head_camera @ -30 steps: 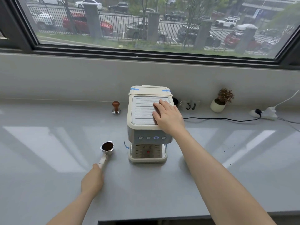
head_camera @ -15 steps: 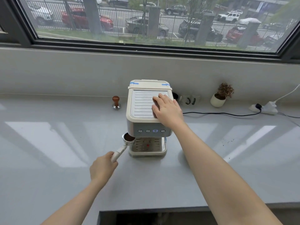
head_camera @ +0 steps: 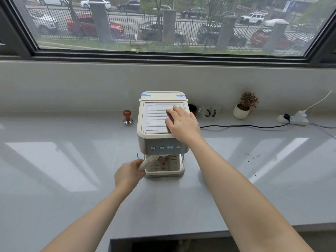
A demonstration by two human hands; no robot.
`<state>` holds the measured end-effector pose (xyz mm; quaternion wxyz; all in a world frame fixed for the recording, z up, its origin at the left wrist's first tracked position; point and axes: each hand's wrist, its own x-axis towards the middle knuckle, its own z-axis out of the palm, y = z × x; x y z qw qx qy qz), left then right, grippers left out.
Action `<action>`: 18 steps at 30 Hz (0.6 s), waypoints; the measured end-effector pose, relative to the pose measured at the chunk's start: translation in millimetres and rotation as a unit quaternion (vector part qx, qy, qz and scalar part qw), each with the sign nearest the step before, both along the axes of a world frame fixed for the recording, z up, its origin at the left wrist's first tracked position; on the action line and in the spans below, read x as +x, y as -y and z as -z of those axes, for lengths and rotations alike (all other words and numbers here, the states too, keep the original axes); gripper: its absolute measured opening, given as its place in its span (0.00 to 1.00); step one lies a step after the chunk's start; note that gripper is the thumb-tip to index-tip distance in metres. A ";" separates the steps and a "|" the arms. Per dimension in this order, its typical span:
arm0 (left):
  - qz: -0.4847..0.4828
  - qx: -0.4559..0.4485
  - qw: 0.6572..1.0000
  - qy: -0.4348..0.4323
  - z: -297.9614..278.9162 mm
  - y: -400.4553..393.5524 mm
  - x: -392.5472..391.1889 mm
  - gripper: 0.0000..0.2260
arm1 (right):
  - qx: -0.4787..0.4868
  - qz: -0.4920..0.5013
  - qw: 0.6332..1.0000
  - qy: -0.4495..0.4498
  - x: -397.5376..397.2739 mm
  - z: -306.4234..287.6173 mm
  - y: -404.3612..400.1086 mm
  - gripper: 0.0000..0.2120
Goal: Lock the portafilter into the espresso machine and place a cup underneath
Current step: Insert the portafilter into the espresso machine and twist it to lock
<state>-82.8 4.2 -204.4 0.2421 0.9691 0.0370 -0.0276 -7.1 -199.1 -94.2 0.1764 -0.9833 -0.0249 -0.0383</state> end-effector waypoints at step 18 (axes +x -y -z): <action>0.014 -0.021 0.999 -0.021 -6.3 -10.9 36.6 0.08 | 0.000 -0.001 1.000 0.005 -0.3 -1.2 0.2 0.23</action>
